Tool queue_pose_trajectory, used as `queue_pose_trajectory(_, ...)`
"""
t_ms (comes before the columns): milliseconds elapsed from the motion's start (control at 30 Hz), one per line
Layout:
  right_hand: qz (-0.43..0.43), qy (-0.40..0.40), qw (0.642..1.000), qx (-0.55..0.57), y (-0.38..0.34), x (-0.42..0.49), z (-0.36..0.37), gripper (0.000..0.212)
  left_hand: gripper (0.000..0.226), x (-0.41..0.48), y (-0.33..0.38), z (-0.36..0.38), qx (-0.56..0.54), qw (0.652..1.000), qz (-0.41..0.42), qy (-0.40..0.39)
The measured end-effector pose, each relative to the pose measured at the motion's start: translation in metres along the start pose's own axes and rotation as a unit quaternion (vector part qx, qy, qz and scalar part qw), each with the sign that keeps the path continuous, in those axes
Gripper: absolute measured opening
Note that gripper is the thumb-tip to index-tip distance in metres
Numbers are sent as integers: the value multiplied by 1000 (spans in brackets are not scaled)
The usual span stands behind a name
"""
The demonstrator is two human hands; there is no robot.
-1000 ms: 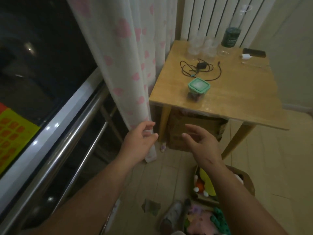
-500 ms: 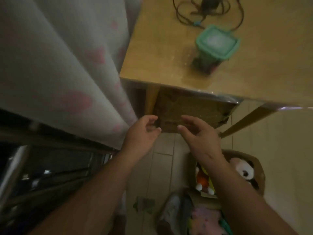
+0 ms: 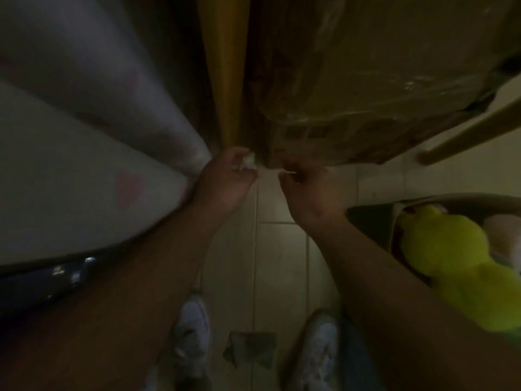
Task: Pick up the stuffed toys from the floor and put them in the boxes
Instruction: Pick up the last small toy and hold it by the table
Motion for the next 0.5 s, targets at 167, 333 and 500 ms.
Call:
queue_pose_trajectory(167,11,-9,1000,11,68,43,56,37,30,67,-68,39,-28,999,-14,38)
queue_pose_trajectory(333,26,-26,999,26,119,90,109,40,37,125,-122,70,-28,999,-19,40)
queue_pose_trajectory(500,14,-33,999,40,149,139,156,36,40,179,-159,86,-1,998,-12,53)
Point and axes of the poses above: each hand's wrist, its own x-axis towards the middle knuckle, its own z-axis out of the palm, y = z × x, the point moved 9 cm from there along x, towards the middle knuckle, and after that the axes turned 2 degrees about -z, right-handed, at the moved point
